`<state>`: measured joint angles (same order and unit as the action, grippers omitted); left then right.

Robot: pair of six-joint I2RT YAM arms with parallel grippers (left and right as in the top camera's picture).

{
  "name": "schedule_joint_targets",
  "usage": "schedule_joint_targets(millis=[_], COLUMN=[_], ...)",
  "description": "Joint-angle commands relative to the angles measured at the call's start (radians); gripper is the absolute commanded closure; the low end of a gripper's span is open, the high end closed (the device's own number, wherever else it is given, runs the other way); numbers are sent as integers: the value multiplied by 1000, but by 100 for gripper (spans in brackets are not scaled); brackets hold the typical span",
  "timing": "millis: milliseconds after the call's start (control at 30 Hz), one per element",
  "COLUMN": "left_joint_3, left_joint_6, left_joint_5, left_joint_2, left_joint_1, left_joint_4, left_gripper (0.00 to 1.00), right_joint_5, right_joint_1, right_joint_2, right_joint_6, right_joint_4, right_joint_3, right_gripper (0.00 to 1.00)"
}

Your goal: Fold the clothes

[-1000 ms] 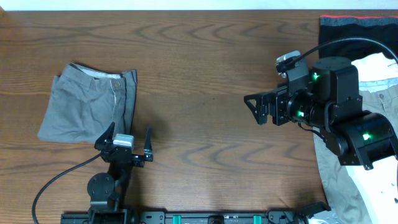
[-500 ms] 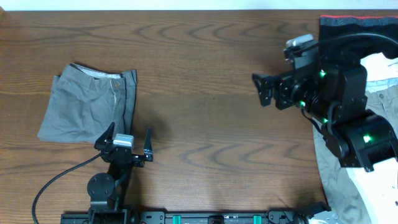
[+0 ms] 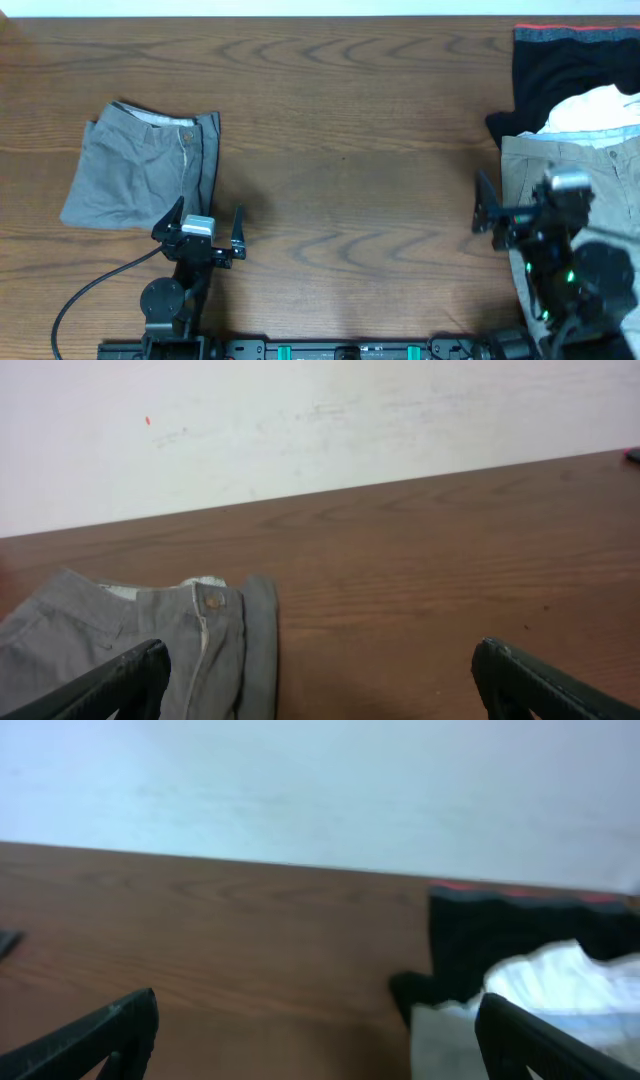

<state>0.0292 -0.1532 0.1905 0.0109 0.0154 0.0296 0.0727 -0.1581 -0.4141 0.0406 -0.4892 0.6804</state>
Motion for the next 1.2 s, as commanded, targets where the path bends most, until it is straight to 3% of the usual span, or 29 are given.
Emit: schedule_joint_targets(millis=[0,233,567,1167], left_joint_3=[-25,-25,-25,-25], left_joint_6=[16,16,16,16], left_joint_5=[0,0,0,0], left_joint_2=[-7,-7,-7,-7], left_joint_1=[4,4,4,4], left_joint_4=[19,19,19,19], left_gripper=[2,2,2,2], right_joint_5=[-56,-108,-144,-149], right_joint_1=[59,108,108,108], right_joint_2=[137,397,409,407], right_joint_6=[-12,60,78,78], right_joint_4=[19,100,339,399], right_joint_3=[-144,-420,-639,-664], right_gripper=[1,1,1,1])
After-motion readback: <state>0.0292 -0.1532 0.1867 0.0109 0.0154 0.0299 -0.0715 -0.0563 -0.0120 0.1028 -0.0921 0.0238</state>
